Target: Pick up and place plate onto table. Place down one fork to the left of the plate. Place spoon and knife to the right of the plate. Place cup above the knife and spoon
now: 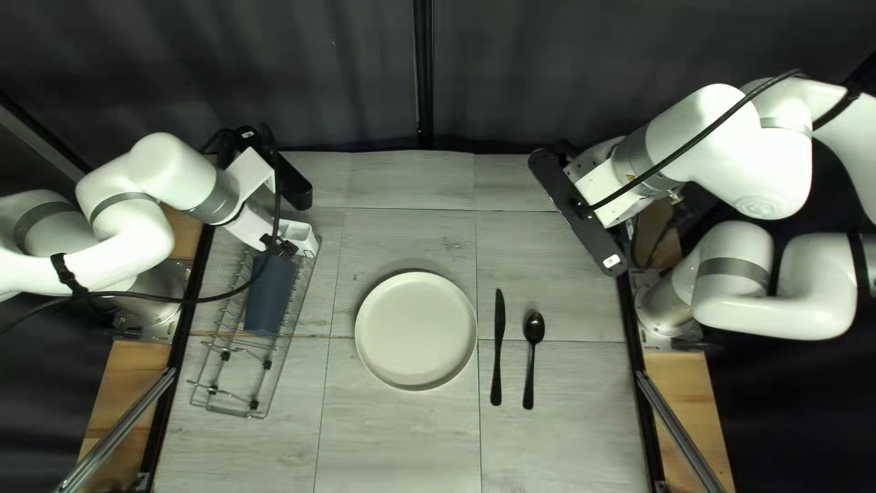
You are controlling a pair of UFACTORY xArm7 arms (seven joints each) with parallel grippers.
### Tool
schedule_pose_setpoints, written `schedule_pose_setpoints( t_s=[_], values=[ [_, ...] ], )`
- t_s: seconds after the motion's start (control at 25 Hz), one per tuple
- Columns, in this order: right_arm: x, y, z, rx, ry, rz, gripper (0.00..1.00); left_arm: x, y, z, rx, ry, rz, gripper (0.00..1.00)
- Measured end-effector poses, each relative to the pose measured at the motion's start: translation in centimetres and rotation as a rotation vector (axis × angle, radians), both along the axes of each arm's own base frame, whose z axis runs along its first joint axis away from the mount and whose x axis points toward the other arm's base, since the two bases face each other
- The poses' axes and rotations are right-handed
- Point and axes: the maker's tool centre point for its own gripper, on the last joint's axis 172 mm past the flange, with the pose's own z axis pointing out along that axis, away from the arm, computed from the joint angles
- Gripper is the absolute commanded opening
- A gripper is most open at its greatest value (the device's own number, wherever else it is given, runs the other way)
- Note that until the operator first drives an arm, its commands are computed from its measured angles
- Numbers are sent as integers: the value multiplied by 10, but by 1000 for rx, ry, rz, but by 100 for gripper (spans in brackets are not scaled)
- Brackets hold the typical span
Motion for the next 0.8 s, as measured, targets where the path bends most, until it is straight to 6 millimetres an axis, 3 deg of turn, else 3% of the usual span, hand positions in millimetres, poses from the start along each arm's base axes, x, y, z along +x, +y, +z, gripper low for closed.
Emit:
schedule_pose_setpoints(
  t_s=[0.52,0.6,0.68,0.8],
  values=[
    [0,0,0,0,0,0,100,-25,22,-38,-14,-22,17,100],
    [0,0,0,0,0,0,100,-36,23,-53,-34,0,22,85],
    [0,0,0,0,0,0,100,-33,26,-53,-23,33,37,56],
    [0,0,0,0,0,0,100,-29,28,-52,-14,56,42,47]
  ],
)
